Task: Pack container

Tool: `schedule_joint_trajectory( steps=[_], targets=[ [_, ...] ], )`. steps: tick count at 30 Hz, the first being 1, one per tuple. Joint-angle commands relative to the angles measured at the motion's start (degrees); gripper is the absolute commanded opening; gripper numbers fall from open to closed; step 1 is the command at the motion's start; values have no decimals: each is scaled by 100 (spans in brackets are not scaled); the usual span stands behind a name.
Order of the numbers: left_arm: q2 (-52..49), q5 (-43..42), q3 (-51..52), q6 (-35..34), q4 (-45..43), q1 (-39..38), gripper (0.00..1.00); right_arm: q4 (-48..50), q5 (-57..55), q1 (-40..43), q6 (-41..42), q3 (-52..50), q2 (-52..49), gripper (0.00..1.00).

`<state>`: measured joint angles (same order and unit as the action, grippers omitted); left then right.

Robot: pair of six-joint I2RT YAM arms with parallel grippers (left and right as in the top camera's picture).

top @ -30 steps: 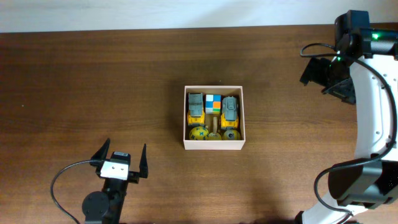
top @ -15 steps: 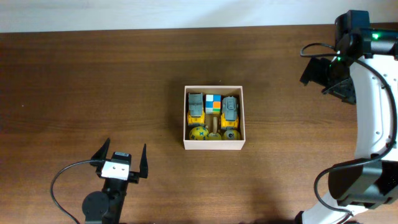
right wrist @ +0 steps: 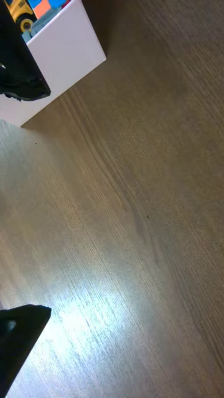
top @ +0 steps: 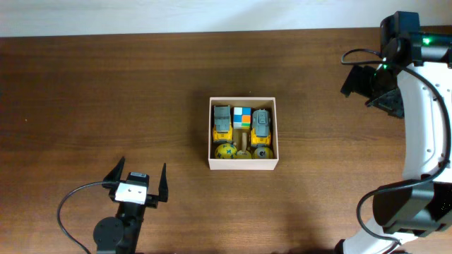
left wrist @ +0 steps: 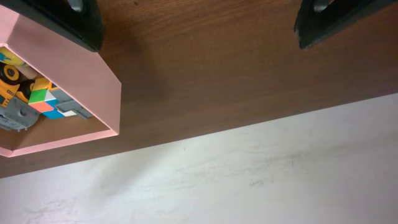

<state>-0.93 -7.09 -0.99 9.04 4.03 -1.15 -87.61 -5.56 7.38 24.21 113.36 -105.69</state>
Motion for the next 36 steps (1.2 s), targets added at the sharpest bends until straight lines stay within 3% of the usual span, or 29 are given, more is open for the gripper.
schedule_joint_trajectory(
  steps=[1, 16, 21, 25, 29, 36],
  targets=[
    [63, 24, 48, 94, -13, 20, 99, 11, -52, -48, 7, 66, 131, 99],
    [63, 24, 48, 94, -13, 20, 99, 13, -74, -1569, 7, 66, 2723, 99],
    [63, 24, 48, 94, -13, 20, 99, 358, -428, -1626, -31, -369, 3683, 99],
    [63, 24, 48, 94, -13, 20, 99, 2118, -560, -1626, -1379, -2153, 4994, 99],
    [63, 24, 48, 94, -13, 20, 99, 3740, -564, -1620, -2227, -4074, 6201, 99],
    [63, 24, 48, 94, -13, 20, 99, 6435, -603, -1290, -2404, -7416, 8157, 99]
  ],
)
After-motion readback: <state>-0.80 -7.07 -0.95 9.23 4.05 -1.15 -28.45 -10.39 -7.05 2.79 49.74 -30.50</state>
